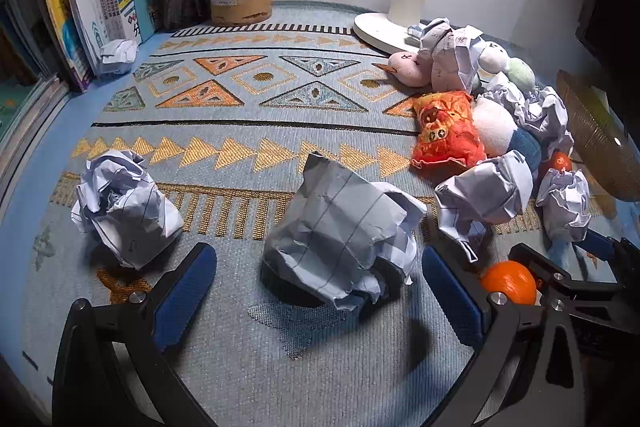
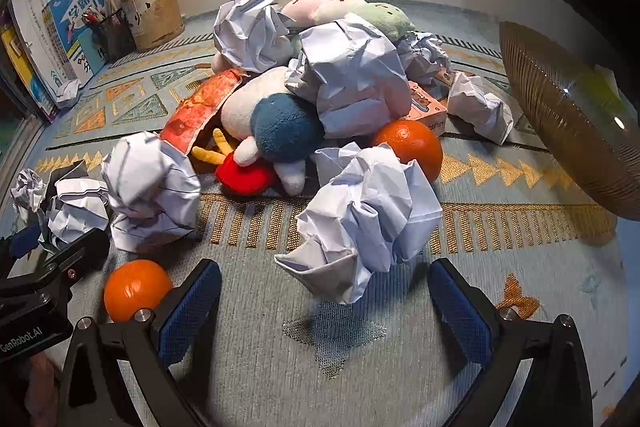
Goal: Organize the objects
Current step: 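Move left tool to paper ball by books while right tool approaches paper ball on rug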
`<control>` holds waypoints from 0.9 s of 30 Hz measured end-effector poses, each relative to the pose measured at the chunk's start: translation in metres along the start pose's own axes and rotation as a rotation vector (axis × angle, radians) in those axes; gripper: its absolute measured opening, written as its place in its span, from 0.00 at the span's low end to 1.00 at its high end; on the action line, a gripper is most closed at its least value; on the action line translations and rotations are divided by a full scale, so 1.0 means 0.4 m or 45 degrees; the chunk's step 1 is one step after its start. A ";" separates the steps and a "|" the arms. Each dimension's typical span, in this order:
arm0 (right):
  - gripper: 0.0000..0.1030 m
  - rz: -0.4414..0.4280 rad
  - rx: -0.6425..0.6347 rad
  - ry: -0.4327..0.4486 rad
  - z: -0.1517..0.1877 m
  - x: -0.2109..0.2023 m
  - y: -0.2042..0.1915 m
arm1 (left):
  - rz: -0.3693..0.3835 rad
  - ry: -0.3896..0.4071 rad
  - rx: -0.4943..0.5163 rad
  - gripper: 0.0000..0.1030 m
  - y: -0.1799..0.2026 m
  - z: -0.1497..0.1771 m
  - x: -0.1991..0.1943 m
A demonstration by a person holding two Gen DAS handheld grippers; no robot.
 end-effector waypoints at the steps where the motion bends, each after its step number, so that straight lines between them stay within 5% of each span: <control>1: 1.00 -0.002 0.001 0.002 0.004 -0.006 0.008 | -0.002 -0.001 0.004 0.99 0.000 0.001 0.000; 7: 1.00 0.014 0.018 0.036 -0.011 -0.014 0.006 | 0.125 0.093 0.012 0.99 0.011 -0.009 -0.055; 11: 1.00 0.006 0.058 0.268 -0.035 -0.104 0.015 | 0.233 0.181 -0.027 0.99 -0.043 -0.057 -0.160; 17: 1.00 -0.180 -0.011 0.441 -0.142 -0.231 -0.131 | 0.014 0.410 -0.069 0.99 -0.266 -0.266 -0.265; 21: 1.00 -0.380 -0.116 0.455 -0.193 -0.256 -0.318 | 0.007 0.361 -0.227 0.99 -0.401 -0.384 -0.185; 27: 1.00 -0.459 -0.283 0.364 -0.226 -0.169 -0.552 | 0.018 0.205 -0.576 0.98 -0.510 -0.464 0.025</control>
Point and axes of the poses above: each gripper's, at about its wrist camera, not at the fingertips, and x roughly the way its jaws point, y to its right, z to its underside, the point moved 9 cm from there along x, roughly the way its jaws point, and after that the axes turned 11 degrees about -x, right-handed, at the moved point
